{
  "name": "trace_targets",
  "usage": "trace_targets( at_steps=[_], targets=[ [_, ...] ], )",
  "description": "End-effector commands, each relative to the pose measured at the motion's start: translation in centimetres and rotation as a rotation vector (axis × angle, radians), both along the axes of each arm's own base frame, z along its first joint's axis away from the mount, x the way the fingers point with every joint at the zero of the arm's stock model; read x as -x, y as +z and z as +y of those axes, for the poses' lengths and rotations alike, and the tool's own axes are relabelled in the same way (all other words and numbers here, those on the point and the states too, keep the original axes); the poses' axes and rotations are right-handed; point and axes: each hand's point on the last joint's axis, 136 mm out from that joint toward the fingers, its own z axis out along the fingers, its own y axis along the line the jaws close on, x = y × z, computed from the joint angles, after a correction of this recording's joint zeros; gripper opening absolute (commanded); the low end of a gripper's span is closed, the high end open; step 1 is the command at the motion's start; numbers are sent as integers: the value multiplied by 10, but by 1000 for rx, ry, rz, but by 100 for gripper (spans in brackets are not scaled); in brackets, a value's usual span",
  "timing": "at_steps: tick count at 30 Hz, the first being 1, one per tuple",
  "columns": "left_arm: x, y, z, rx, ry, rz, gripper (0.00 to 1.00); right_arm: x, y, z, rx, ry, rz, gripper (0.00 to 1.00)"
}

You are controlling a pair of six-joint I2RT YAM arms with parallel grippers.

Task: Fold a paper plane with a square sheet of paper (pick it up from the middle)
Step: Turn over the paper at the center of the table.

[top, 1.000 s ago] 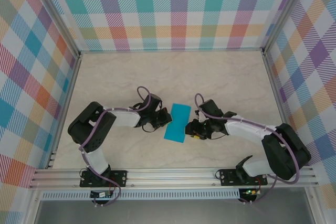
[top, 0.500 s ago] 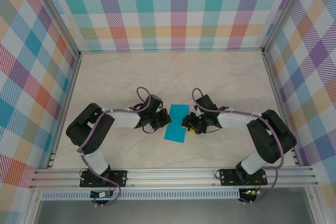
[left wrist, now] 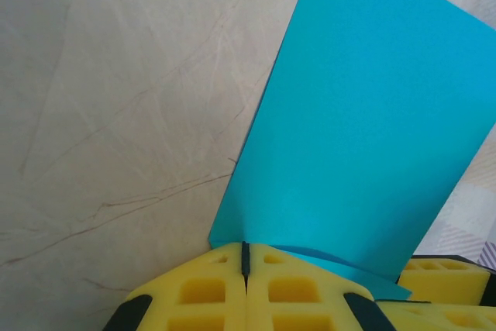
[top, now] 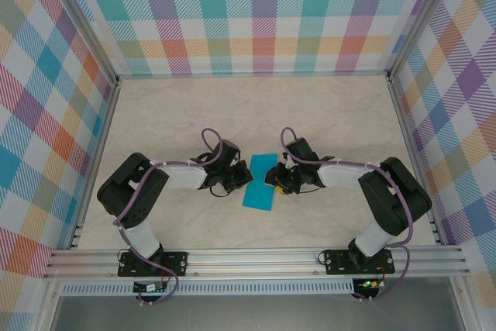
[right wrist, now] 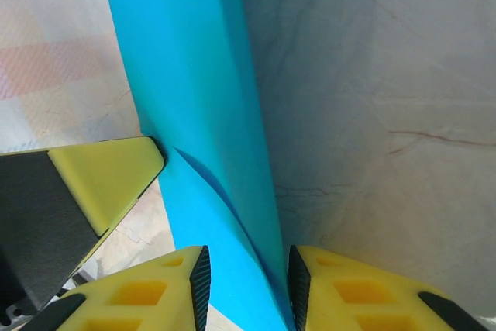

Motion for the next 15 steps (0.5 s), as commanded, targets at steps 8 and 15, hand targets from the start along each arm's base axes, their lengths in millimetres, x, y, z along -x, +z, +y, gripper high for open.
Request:
trace_targets(
  at_steps=[8,15],
  targets=[
    [1,5,2,-20,2,-1,0,10,-12,-3,-25,31,-9,36],
    [-1,16,2,-8,7,-20,0,11,-4,8,-107,78,-60,34]
  ],
)
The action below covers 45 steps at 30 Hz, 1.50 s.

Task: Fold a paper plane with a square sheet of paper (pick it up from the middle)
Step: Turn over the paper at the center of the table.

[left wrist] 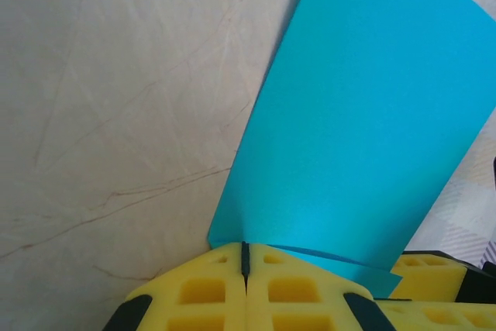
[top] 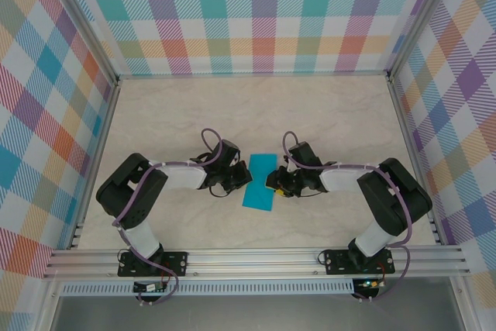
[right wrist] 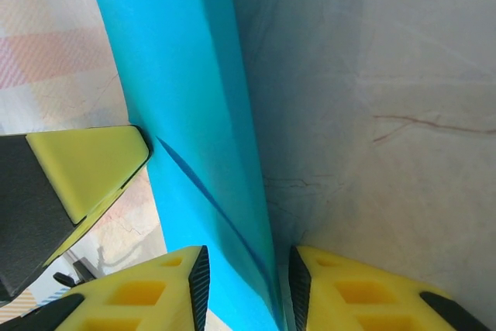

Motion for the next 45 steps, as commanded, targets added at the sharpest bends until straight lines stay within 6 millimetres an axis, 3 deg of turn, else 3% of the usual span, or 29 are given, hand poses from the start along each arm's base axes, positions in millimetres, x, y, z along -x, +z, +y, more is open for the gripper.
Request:
trace_targets(
  at_steps=[1,9,16,22,26,30,36,38,40,45],
  targets=[
    [-4,18,-1,5,7,-29,0,2,4,8,-52,52,-53,33],
    [-3,41,5,8,19,-72,5,1,13,16,-98,114,-119,29],
    [4,60,40,-78,93,-130,8,-1,9,18,-87,122,-106,23],
    [10,73,70,-126,165,-167,9,-5,30,20,-80,141,-127,14],
    [13,81,91,-154,227,-198,10,-4,50,11,-3,176,-157,6],
    [20,87,117,-212,290,-225,16,-3,70,-23,230,195,-175,7],
    [25,100,146,-261,356,-283,56,-2,102,-114,852,213,-142,8],
    [26,103,155,-292,369,-291,67,-3,115,-135,1021,213,-126,7],
    [28,104,164,-322,390,-292,80,-5,123,-142,1131,211,-128,6],
    [32,109,180,-360,449,-292,94,-8,119,-126,1214,222,-131,6]
  ],
)
